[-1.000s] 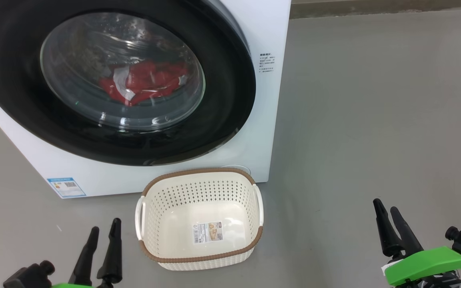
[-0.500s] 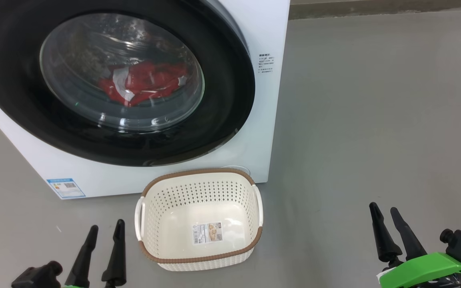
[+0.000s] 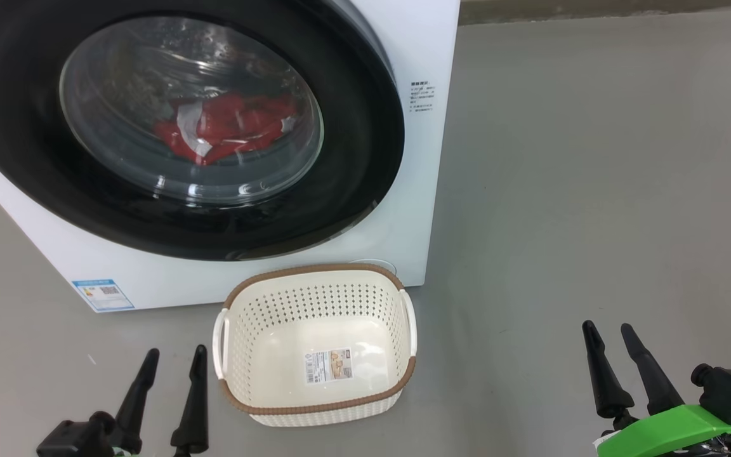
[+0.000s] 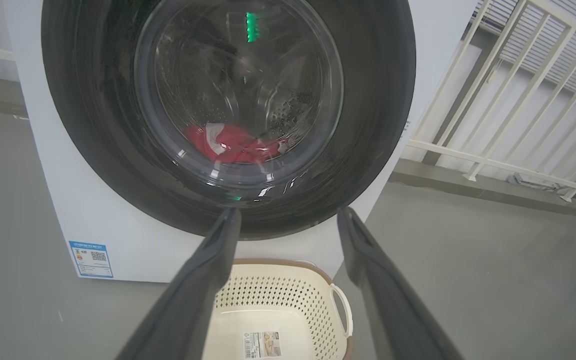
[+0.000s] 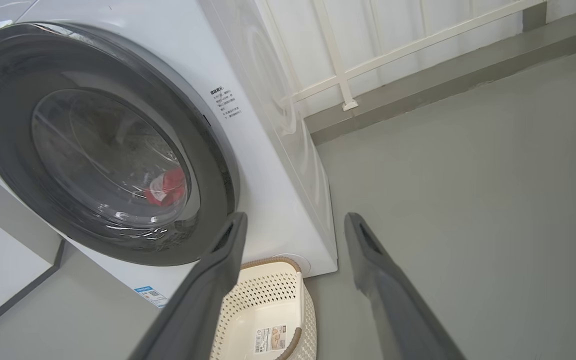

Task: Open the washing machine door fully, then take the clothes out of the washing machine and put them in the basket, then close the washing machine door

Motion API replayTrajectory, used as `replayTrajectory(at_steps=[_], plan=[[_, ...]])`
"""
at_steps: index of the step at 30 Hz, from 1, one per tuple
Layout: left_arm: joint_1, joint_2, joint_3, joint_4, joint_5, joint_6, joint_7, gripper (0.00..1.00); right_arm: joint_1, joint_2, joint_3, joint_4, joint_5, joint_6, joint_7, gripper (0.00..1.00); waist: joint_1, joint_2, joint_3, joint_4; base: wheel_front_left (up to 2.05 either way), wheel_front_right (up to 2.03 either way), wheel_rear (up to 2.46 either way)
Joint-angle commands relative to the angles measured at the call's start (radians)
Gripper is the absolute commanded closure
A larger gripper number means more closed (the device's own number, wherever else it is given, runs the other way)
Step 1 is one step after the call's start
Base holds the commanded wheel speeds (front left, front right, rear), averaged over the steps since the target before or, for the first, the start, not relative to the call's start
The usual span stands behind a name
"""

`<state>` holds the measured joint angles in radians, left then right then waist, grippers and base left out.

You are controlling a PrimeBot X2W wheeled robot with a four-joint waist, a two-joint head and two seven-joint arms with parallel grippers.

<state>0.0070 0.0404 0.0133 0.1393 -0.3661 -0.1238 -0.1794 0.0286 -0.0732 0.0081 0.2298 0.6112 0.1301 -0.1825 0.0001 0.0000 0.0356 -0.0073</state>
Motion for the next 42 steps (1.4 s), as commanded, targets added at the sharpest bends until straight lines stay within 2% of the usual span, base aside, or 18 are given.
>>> replayTrajectory(at_steps=[1,19,23,35,42], plan=[[-0.010,0.018,0.024,-0.034,0.038,-0.006,-0.020,0.00,-0.011,-0.016,0.019,-0.032,-0.031,0.000,-0.018,0.00,-0.0001,0.0000,0.002,0.001,0.00,0.00,0.00],[-0.003,0.025,0.024,-0.008,0.221,-0.007,-0.073,0.00,0.012,-0.009,0.002,-0.033,-0.176,0.001,-0.070,0.00,-0.0001,0.0000,0.011,-0.006,0.00,0.00,0.00],[-0.004,0.023,0.030,0.011,0.226,-0.007,-0.082,0.00,0.013,-0.009,0.001,-0.025,-0.198,0.001,-0.079,0.00,-0.0001,0.0000,0.013,-0.007,0.00,0.00,0.00],[0.010,0.017,0.072,0.066,0.135,-0.007,-0.082,0.00,0.023,-0.008,-0.021,-0.001,-0.188,0.001,-0.079,0.00,-0.0001,0.0000,0.005,-0.002,0.00,0.00,0.00],[0.010,0.015,0.069,0.071,0.130,-0.007,-0.082,0.00,0.020,-0.005,-0.025,-0.002,-0.192,0.001,-0.079,0.00,-0.0001,0.0000,0.009,0.001,0.00,0.00,0.00]])
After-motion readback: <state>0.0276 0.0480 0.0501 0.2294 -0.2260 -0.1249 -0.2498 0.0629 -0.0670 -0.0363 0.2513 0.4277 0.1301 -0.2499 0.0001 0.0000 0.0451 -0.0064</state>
